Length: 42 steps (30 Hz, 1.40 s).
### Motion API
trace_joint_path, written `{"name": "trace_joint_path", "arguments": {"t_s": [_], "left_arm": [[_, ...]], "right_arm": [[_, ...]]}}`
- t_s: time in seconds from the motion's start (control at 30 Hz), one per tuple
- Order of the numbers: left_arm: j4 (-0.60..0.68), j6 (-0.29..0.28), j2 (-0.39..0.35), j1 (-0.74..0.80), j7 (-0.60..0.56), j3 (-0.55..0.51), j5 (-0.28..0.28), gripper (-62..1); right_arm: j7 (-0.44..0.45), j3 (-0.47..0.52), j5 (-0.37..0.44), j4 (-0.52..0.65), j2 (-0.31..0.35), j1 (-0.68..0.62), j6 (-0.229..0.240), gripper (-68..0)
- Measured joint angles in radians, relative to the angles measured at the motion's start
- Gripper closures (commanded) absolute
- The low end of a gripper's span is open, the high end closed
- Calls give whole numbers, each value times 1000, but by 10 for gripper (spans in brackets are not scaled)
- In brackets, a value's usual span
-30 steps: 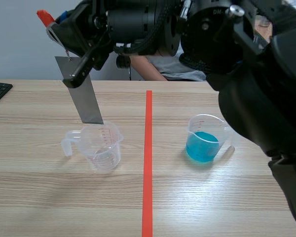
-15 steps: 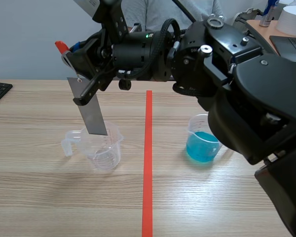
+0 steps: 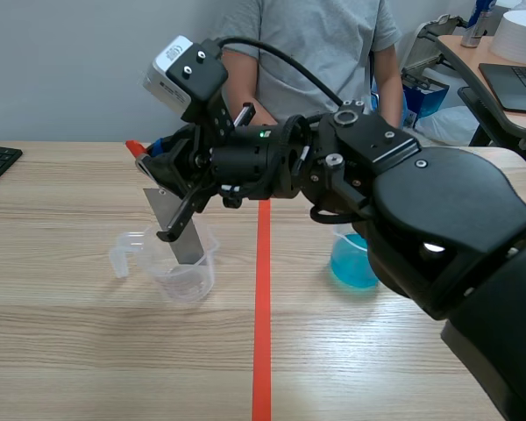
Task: Do the redox reaction experiment.
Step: 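Put the plate into the left beaker, then return to the home posture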
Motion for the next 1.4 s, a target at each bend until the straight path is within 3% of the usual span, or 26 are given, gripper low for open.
{"name": "trace_joint_path", "arguments": {"t_s": [0.3, 0.43, 0.63, 0.83, 1.03, 1.17, 1.23, 1.4], "left_arm": [[0, 0, 0, 0, 0, 0, 0, -595], [0, 0, 0, 0, 0, 0, 0, -623], [0, 0, 0, 0, 0, 0, 0, -623], [0, 2, 0, 0, 0, 0, 0, -623], [0, 0, 0, 0, 0, 0, 0, -623], [0, 0, 0, 0, 0, 0, 0, -623], [0, -1, 0, 0, -15, 0, 0, -623], [0, -15, 0, -23, -2, 0, 5, -623]], "right_arm": [[33, 0, -36, -33, 0, 0, 0, -30], [32, 0, -40, -33, 0, 0, 5, -188], [32, -1, -34, -33, 0, 0, 97, -424], [81, -55, 103, -33, -11, -10, 94, -679], [77, -68, 107, -33, -75, -65, 94, -679], [45, -73, 107, -15, -83, -69, 94, -679], [45, -73, 107, 12, -69, -73, 88, -679], [48, -73, 108, 178, 39, -132, -5, -679]]}}
